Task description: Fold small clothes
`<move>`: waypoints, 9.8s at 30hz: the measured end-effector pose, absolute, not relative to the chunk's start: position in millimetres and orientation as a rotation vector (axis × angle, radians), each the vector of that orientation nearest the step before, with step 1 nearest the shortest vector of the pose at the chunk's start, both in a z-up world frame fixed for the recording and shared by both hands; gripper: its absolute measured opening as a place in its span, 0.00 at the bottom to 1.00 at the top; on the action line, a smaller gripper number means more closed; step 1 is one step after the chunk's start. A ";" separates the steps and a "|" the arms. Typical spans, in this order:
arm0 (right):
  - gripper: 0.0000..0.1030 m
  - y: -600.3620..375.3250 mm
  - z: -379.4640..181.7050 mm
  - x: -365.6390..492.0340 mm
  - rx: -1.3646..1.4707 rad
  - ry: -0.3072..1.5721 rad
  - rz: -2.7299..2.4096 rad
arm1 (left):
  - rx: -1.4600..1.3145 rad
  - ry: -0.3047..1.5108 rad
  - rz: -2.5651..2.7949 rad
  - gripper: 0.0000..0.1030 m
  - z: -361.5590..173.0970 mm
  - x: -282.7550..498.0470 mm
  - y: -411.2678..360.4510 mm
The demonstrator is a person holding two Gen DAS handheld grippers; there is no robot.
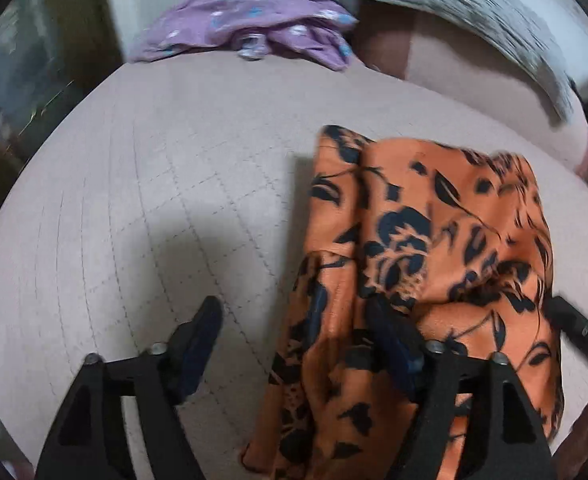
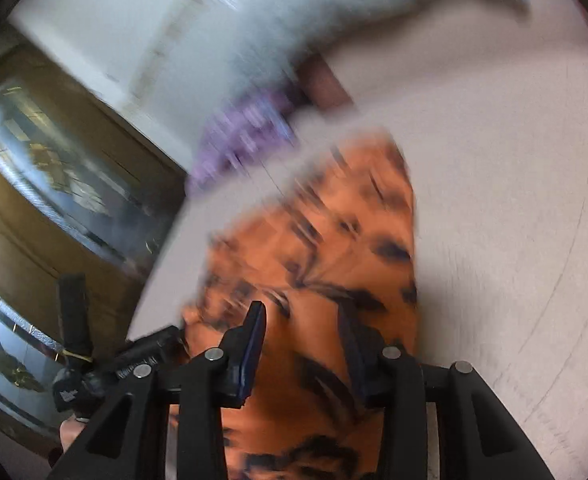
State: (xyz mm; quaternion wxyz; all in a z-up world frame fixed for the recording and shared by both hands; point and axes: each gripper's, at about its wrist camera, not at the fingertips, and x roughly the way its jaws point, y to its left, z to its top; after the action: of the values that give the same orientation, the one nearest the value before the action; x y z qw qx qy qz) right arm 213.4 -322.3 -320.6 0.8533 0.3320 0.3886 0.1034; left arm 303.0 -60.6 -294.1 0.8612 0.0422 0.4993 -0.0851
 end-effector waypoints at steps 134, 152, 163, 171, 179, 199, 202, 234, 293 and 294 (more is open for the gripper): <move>0.56 -324.0 -346.3 197.6 0.851 0.873 0.176 | -0.186 1.080 -0.527 0.38 -274.5 276.3 -87.2; 0.49 -354.3 -295.2 145.4 0.657 0.732 0.087 | -0.076 1.043 -0.652 0.36 -247.2 224.4 -129.4; 0.47 -368.6 -310.1 85.6 0.636 0.779 0.074 | 0.078 1.026 -0.658 0.36 -247.9 171.4 -167.5; 0.48 -377.6 -328.8 102.0 0.716 0.828 0.044 | -0.086 1.127 -0.578 0.57 -259.5 209.5 -125.5; 0.53 -386.3 -349.0 121.5 0.833 0.866 0.041 | -0.102 1.322 -0.654 0.87 -305.4 213.3 -130.8; 0.52 -372.4 -333.4 69.7 0.723 0.803 -0.041 | 0.179 1.051 -0.620 0.50 -286.1 126.7 -158.9; 0.61 -379.9 -343.1 66.8 0.760 0.820 -0.072 | 0.194 1.042 -0.579 0.61 -284.4 124.0 -158.5; 0.56 -339.5 -264.4 33.4 0.431 0.674 -0.150 | 0.310 0.892 -0.387 0.77 -272.4 114.9 -133.1; 0.76 -331.2 -138.2 -74.7 0.289 0.575 -0.271 | 0.290 0.539 -0.109 0.96 -107.9 35.2 -92.7; 0.76 -330.5 -134.4 -77.5 0.287 0.566 -0.269 | 0.283 0.532 -0.102 0.96 -104.2 34.0 -90.6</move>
State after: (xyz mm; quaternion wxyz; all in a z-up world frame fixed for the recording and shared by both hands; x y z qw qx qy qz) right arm -77.5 -330.5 -134.4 0.9412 0.1405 0.2775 -0.1317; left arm 34.0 -90.6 -104.2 0.9536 0.1393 0.2620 -0.0503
